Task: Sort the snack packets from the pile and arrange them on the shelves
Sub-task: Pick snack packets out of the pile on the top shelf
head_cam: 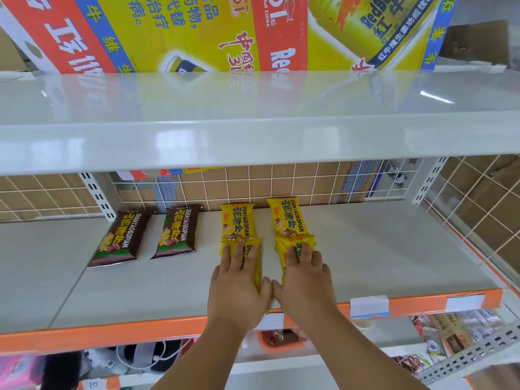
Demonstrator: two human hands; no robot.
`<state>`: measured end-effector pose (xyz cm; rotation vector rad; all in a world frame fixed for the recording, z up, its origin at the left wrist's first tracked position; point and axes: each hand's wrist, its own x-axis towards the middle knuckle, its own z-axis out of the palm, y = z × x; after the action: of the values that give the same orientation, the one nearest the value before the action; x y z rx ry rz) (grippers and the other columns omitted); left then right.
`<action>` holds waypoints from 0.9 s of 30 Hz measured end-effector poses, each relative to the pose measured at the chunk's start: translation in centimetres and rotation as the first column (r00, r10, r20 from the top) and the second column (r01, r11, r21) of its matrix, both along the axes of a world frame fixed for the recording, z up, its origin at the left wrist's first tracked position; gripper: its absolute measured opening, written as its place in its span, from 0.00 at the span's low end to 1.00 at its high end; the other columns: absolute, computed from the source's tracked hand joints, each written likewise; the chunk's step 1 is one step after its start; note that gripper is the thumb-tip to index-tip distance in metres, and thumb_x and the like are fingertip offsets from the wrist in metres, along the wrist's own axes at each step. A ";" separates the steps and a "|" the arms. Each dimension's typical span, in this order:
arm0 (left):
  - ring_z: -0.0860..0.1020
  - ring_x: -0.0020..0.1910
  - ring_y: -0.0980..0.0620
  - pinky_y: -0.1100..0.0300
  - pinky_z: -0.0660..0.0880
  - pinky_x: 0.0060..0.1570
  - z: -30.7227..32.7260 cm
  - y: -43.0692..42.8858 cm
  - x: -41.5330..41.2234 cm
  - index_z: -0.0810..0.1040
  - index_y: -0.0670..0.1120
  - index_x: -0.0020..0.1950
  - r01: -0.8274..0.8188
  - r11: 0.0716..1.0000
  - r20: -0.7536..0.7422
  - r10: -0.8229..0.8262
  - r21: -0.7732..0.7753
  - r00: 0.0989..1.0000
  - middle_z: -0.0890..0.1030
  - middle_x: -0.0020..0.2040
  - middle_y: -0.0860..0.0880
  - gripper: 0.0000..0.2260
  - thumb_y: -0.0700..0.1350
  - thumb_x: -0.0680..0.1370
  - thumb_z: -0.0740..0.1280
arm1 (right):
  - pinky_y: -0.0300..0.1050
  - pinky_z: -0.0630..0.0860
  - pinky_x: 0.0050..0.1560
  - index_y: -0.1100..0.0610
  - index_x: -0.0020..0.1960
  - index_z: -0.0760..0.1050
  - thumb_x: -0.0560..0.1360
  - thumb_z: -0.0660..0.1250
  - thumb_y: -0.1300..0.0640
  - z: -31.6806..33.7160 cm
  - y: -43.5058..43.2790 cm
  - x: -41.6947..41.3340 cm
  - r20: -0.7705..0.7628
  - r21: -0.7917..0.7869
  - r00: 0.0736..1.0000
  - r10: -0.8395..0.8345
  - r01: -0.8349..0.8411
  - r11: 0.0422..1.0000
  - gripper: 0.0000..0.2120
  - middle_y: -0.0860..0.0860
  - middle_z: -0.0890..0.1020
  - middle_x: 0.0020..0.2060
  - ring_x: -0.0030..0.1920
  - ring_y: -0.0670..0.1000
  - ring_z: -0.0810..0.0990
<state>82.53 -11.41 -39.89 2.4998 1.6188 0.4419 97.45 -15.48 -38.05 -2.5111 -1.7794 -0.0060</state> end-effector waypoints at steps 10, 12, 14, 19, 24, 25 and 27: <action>0.47 0.82 0.44 0.48 0.60 0.76 -0.1 0.0 0.2 0.53 0.58 0.83 -0.003 1.000 -0.034 0.002 -0.004 0.999 0.52 0.84 0.51 0.33 0.65 0.78 0.52 | 0.57 0.64 0.73 0.47 0.82 0.50 0.75 0.58 0.33 -1.2 0.6 1.2 -0.062 0.074 0.992 0.107 -0.103 0.992 0.40 0.52 0.50 0.81 0.80 0.60 0.48; 0.46 0.82 0.44 0.48 0.59 0.76 -0.1 -0.1 0.2 0.52 0.58 0.83 -0.002 1.000 -0.049 0.001 -0.004 0.999 0.50 0.84 0.51 0.34 0.65 0.78 0.51 | 0.56 0.64 0.73 0.47 0.82 0.50 0.75 0.57 0.33 -1.1 0.6 1.1 -0.067 0.082 0.992 0.104 -0.098 0.992 0.40 0.52 0.51 0.81 0.81 0.60 0.48; 0.45 0.82 0.44 0.49 0.58 0.77 0.1 -0.1 0.2 0.51 0.58 0.83 0.002 1.000 -0.062 -0.002 -0.001 0.998 0.49 0.84 0.51 0.34 0.65 0.78 0.50 | 0.56 0.63 0.73 0.47 0.82 0.49 0.75 0.57 0.33 -1.1 0.7 1.1 -0.072 0.083 0.992 0.100 -0.094 0.992 0.40 0.51 0.50 0.81 0.81 0.60 0.48; 0.45 0.82 0.43 0.48 0.59 0.76 0.3 0.0 0.2 0.49 0.57 0.83 -0.004 1.000 -0.094 0.002 -0.013 0.996 0.49 0.84 0.50 0.35 0.65 0.77 0.48 | 0.56 0.61 0.75 0.47 0.82 0.48 0.76 0.57 0.33 -1.0 0.8 1.1 -0.080 0.062 0.992 0.100 -0.095 0.994 0.40 0.51 0.48 0.82 0.81 0.60 0.46; 0.44 0.82 0.43 0.48 0.59 0.75 0.4 -0.9 0.2 0.45 0.58 0.83 -0.011 1.000 -0.093 0.009 -0.022 0.996 0.47 0.84 0.50 0.35 0.66 0.76 0.45 | 0.56 0.57 0.76 0.48 0.82 0.44 0.77 0.57 0.33 -0.5 0.0 0.8 -0.094 0.025 0.991 0.100 -0.098 0.995 0.41 0.52 0.45 0.82 0.81 0.59 0.43; 0.43 0.82 0.43 0.48 0.58 0.76 0.2 -1.3 0.1 0.44 0.57 0.83 -0.017 1.000 -0.100 0.015 -0.018 0.995 0.46 0.84 0.50 0.35 0.66 0.77 0.45 | 0.56 0.56 0.77 0.48 0.82 0.43 0.77 0.56 0.33 -0.4 -0.4 0.6 -0.099 0.022 0.990 0.101 -0.099 0.995 0.41 0.53 0.44 0.82 0.81 0.59 0.42; 0.45 0.82 0.43 0.47 0.60 0.75 -0.5 -2.4 -0.2 0.46 0.56 0.84 -0.027 1.000 -0.107 0.027 -0.006 0.994 0.47 0.84 0.50 0.34 0.65 0.79 0.45 | 0.55 0.55 0.77 0.48 0.82 0.43 0.78 0.55 0.34 -0.5 -1.4 0.3 -0.111 0.012 0.988 0.104 -0.103 0.995 0.40 0.53 0.43 0.82 0.81 0.59 0.41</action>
<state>82.29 -13.82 -40.35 2.5389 1.6902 0.3094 97.78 -16.91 -38.50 -2.3609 -1.8593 0.1313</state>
